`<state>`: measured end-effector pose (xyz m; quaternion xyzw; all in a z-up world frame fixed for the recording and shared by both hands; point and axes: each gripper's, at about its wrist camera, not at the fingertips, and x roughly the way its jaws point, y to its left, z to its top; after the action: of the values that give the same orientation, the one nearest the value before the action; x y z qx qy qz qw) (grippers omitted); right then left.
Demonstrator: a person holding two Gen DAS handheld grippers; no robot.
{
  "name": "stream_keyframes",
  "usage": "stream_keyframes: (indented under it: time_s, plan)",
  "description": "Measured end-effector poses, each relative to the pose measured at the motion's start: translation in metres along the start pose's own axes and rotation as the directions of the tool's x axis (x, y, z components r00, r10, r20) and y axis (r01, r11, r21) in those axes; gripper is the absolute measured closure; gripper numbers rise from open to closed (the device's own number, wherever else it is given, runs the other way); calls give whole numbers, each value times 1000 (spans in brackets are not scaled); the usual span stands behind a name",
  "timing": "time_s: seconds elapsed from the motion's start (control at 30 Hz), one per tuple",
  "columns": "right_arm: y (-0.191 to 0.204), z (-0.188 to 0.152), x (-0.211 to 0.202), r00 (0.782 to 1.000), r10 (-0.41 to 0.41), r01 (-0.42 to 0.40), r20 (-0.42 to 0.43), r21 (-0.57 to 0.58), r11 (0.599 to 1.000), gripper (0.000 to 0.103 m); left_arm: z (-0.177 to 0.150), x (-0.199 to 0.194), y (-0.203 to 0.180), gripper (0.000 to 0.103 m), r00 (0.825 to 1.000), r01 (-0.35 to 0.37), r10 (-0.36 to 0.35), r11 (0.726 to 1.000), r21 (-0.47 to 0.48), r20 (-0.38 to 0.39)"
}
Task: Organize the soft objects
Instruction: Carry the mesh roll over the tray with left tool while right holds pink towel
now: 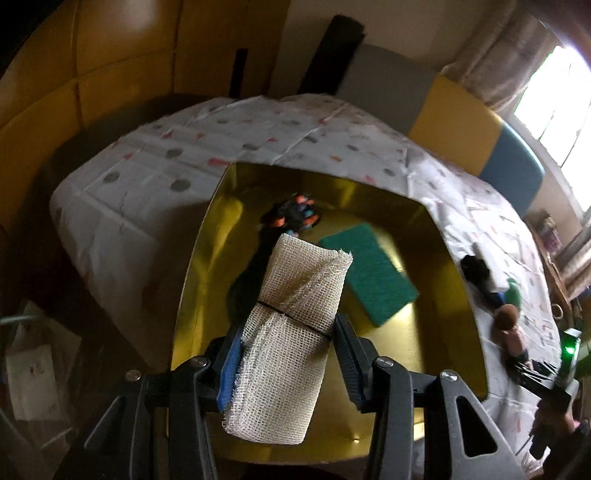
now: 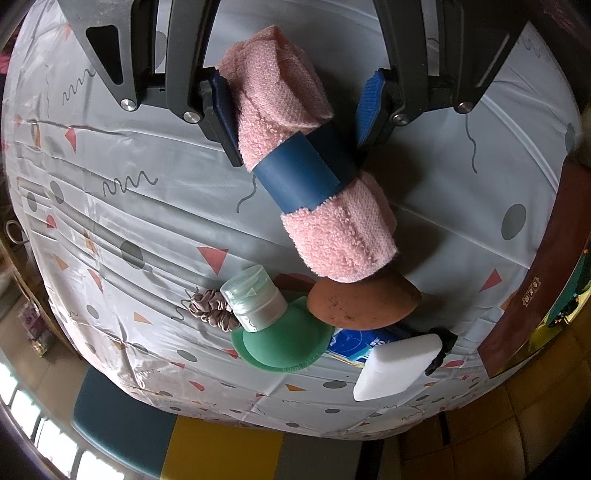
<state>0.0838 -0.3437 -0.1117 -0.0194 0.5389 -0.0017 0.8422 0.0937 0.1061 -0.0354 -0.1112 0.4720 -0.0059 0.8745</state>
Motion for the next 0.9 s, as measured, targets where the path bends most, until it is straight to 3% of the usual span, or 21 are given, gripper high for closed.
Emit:
stream_keyframes:
  time_s: [0.17, 0.23, 0.33, 0.47, 0.73, 0.9]
  plan:
    - [0, 0, 0, 1000, -2, 2, 0, -2, 1000, 47, -4, 25, 6, 54, 997, -68, 67, 998, -12, -46]
    - [0, 0, 0, 1000, 0, 0, -1, 1, 1000, 47, -5, 30, 7, 54, 996, -64, 63, 998, -17, -65]
    - [0, 0, 0, 1000, 0, 0, -1, 2, 1000, 47, -8, 28, 4, 53, 993, -102, 103, 995, 18, -50]
    - [-1, 0, 0, 1000, 1, -1, -2, 3, 1000, 47, -10, 23, -1, 40, 991, -129, 130, 990, 55, -23]
    - [0, 0, 0, 1000, -7, 7, 0, -4, 1000, 47, -7, -7, -11, 40, 984, -168, 162, 982, 83, 80]
    - [0, -1, -1, 1000, -5, 5, -6, -1, 1000, 50, -5, -34, -17, 40, 978, -145, 131, 986, 81, 161]
